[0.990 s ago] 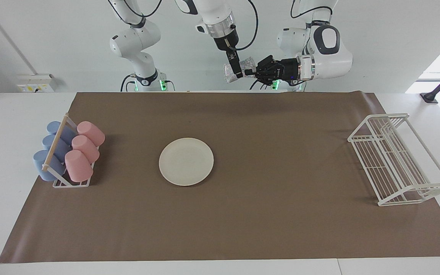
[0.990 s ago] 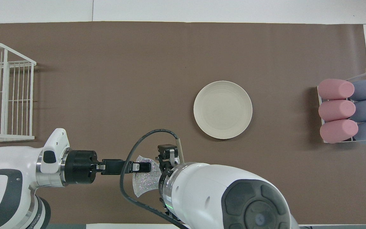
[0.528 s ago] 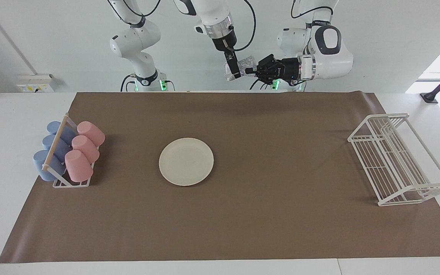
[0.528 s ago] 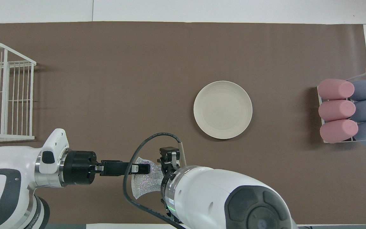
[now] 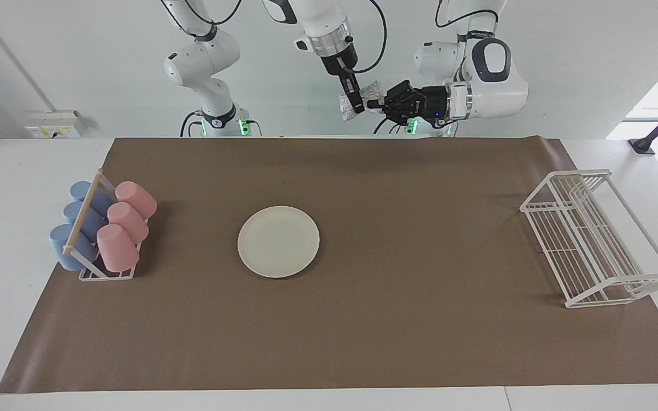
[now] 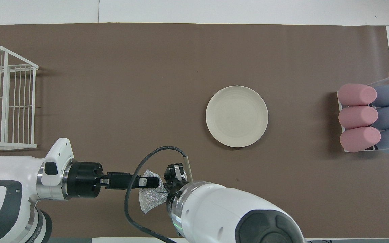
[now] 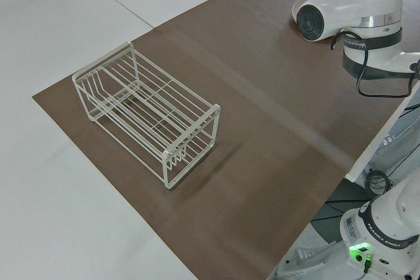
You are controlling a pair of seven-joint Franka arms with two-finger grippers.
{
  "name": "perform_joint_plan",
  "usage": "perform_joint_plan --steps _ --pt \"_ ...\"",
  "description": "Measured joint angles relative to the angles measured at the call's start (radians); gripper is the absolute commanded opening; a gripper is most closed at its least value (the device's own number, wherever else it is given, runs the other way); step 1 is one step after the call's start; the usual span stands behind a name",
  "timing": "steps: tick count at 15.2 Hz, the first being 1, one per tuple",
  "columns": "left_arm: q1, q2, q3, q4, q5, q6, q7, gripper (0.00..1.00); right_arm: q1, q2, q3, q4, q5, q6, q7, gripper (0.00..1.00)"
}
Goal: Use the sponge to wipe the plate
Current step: 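Grasp the sponge with the right gripper while the left gripper releases it, then rub the sponge over the cream plate with the right gripper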
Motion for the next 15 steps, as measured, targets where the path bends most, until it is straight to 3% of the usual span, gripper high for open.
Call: perform_joint_plan --steps 3,5,11,15 --pt "0.000 -0.004 0.000 -0.005 0.003 -0.004 0.000 0.00 0.000 0.000 0.000 0.000 0.000 0.000 -0.026 0.00" --pt "0.001 -0.006 0.000 -0.005 0.015 -0.004 0.000 1.00 0.000 0.000 0.001 -0.001 0.000 0.000 -0.032 0.00" --pt "0.011 -0.008 0.005 -0.003 0.023 -0.002 -0.020 1.00 -0.003 -0.006 0.004 -0.021 -0.002 -0.025 -0.098 0.00" --pt "0.013 -0.008 0.006 0.000 0.071 0.000 -0.034 1.00 -0.156 -0.012 -0.003 -0.082 -0.005 -0.024 -0.387 0.00"
